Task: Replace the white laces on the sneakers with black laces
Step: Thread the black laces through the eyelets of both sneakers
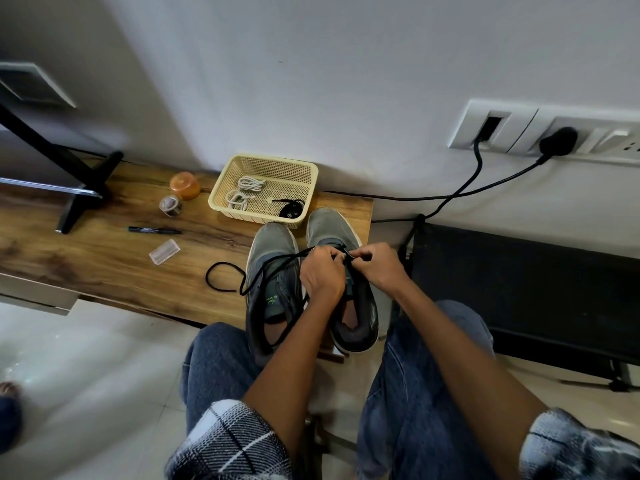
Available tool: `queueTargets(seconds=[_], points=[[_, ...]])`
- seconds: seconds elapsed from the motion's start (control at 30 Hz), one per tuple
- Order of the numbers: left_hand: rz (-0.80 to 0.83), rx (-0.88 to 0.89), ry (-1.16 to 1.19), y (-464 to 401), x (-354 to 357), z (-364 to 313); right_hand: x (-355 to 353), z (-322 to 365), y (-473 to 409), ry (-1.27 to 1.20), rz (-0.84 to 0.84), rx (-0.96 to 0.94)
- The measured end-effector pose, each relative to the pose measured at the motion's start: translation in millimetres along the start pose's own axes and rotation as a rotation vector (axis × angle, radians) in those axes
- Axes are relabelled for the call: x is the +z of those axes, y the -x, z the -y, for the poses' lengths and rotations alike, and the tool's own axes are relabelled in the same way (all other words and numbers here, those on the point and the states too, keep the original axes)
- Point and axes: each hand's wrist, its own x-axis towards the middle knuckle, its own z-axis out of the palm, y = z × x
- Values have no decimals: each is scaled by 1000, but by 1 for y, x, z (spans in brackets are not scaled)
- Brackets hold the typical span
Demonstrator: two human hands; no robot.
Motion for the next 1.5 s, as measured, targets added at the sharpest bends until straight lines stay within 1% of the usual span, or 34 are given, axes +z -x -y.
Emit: queueTargets(seconds=[0.07,0.17,0.2,0.23,0.33,0.5,0.67,0.9,1.07,1.13,1.17,1.23,1.3,1.33,1.4,1.5], points=[[8,0,15,0,0,0,0,-3,0,-50,-32,38],[11,7,32,0,0,1,-1,-4,-2,-240,-36,163],[8,12,37,0,0,1,-2,-4,-2,-292,-29,177],[4,16,42,1,0,2,-2,-3,-4,-301,-27,167],[-3,22,40,0,1,3,0,1,-7,-213,-48,134],[7,35,49,-1,1,5,4,6,-11,-220,-72,147],[16,28,43,-1,0,4,6,9,-13,-206,-42,231],[-25,50,-14,5,-2,4,7,2,-6,-462,-152,355],[-47,66,-37,5,-1,9,9,-7,-1,-835,-194,530],[-61,83,-81,6,-2,9,10,-11,1,-931,-215,563],[-91,104,-118,8,-2,8,11,-11,2,-940,-239,558],[-203,158,-146,14,-5,7,10,-7,5,-907,-281,506],[-341,236,-132,24,-8,6,9,-4,5,-834,-284,455],[-381,271,-158,30,-7,8,7,-2,5,-792,-271,434],[-361,302,-236,40,-2,13,6,0,4,-691,-233,390],[-237,306,-306,52,6,16,4,1,3,-461,-180,287]])
